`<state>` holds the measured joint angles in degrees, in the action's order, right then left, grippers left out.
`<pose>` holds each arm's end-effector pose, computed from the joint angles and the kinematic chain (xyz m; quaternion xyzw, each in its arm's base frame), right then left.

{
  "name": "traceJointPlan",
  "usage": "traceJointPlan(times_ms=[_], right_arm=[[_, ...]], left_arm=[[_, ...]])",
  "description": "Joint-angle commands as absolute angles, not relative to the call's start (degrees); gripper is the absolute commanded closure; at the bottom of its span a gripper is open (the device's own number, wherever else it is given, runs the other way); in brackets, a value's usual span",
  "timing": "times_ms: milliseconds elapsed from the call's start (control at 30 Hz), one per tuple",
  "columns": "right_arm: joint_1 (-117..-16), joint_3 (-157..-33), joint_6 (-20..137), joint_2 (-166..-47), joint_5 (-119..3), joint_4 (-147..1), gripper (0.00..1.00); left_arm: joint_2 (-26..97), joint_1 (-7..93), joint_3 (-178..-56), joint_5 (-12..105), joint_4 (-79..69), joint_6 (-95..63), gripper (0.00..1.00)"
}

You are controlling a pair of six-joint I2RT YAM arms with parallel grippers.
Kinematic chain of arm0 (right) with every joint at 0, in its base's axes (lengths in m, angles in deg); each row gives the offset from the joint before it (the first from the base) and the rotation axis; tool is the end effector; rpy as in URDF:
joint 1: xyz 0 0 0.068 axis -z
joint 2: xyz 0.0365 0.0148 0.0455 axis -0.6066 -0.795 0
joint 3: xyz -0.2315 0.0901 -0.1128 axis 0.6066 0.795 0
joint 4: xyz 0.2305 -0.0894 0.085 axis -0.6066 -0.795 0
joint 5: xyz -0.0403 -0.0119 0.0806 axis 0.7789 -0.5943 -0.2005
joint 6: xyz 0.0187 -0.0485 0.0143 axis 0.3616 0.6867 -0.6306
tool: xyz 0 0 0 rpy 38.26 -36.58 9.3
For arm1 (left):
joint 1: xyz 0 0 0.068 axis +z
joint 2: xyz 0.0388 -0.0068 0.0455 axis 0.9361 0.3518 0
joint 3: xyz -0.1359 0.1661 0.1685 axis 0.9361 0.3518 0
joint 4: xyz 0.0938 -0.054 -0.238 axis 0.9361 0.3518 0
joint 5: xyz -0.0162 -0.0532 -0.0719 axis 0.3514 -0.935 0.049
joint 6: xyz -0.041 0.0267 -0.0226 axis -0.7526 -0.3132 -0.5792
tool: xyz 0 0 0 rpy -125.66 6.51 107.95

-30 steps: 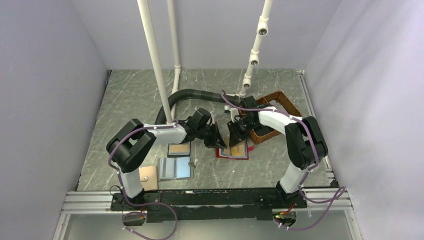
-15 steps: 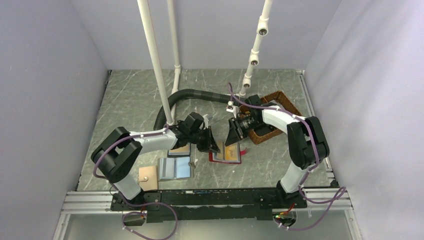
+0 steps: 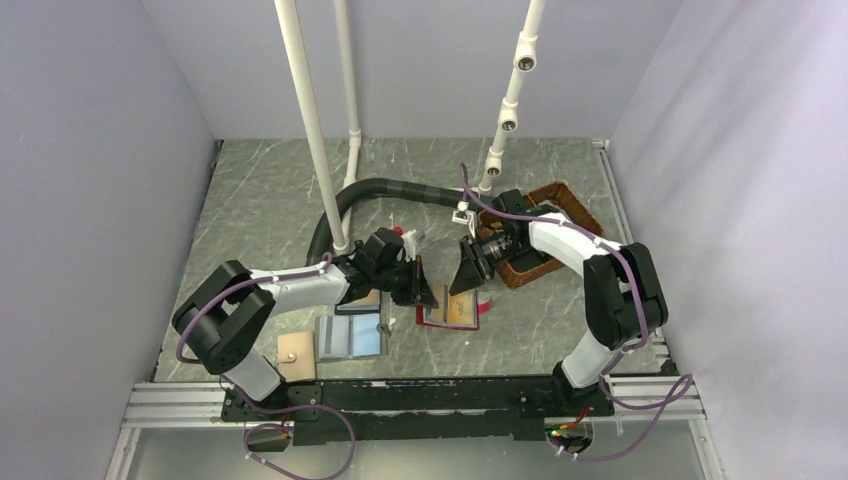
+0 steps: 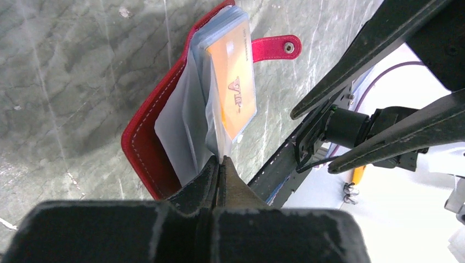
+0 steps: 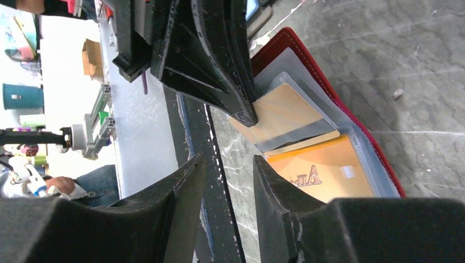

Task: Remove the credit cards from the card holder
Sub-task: Remove the credit card from the card holder.

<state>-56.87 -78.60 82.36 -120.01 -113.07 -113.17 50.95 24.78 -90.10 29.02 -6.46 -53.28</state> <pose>0.2699 0.1293 0.1958 -0.3266 0.7827 0.5217 0.0924 0.2151 -0.2337 0.1753 0.0586 0.8922 -0.4292 0.1278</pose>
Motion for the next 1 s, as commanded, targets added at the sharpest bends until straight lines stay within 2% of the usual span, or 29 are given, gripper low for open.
traceJointPlan(times_ms=[0, 400, 567, 833, 967], right_arm=[[-56.77, -82.42, 89.46, -117.91, -116.49, -118.22, 0.60], [-56.77, -84.28, 91.52, -109.91, -109.55, -118.75, 0.59], [-56.81, -83.89, 87.25, -109.55, -111.06, -114.26, 0.59], [-55.89, -73.18, 75.32, -103.90, -118.26, -99.05, 0.58], [-52.61, -62.79, 60.04, -100.31, -122.08, -77.71, 0.54]], left_arm=[[50.99, 23.41, -92.55, 28.93, -8.94, -50.45, 1.00], [50.09, 22.38, -92.13, 30.14, -10.01, -50.67, 1.00], [50.34, 22.13, -93.53, 30.92, -8.47, -49.32, 1.00], [48.39, 22.04, -89.30, 31.96, -13.91, -50.55, 1.00], [47.82, 22.04, -87.63, 32.15, -16.32, -51.50, 1.00]])
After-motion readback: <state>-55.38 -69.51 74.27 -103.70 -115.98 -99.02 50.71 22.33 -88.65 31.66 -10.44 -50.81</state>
